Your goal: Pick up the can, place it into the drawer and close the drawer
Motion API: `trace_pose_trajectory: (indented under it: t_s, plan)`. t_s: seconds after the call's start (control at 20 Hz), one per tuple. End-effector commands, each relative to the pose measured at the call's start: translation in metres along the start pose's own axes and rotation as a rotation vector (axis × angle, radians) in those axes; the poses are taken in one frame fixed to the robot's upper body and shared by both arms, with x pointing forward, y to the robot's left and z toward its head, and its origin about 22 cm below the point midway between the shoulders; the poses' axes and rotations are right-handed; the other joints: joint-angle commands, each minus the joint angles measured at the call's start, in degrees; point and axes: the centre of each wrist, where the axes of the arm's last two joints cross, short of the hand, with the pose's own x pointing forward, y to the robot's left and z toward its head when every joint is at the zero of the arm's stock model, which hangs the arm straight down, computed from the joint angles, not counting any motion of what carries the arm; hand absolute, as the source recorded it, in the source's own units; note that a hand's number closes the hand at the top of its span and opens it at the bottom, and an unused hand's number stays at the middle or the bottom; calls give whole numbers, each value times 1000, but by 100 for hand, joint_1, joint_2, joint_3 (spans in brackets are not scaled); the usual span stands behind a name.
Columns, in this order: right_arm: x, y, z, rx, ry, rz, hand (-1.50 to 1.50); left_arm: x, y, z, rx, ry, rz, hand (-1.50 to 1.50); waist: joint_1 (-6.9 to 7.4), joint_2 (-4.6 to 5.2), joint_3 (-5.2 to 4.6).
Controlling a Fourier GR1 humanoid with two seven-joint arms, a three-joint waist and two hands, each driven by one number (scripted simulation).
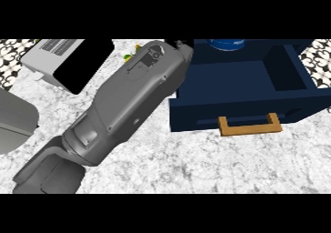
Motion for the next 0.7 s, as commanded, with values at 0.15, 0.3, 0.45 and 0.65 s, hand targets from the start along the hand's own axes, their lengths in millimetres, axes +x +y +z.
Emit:
trace_pose_trajectory:
  t_s: [0.15,0.3,0.45,0.65]
  plan:
    - [11,-2,-6,-18,-9,3,-150,-11,3,-6,-7,47,-24,150,34,5,-3]
    - [8,-1,-11,-3,-18,14,-150,-28,5,-1,25,45,-77,150,-34,22,1]
    - [10,3,0,15,-16,-6,-150,-26,-1,2,59,31,-99,-150,-103,9,2]
    - [14,4,-5,22,-10,7,-150,-31,0,2,90,26,-109,-150,-145,34,1]
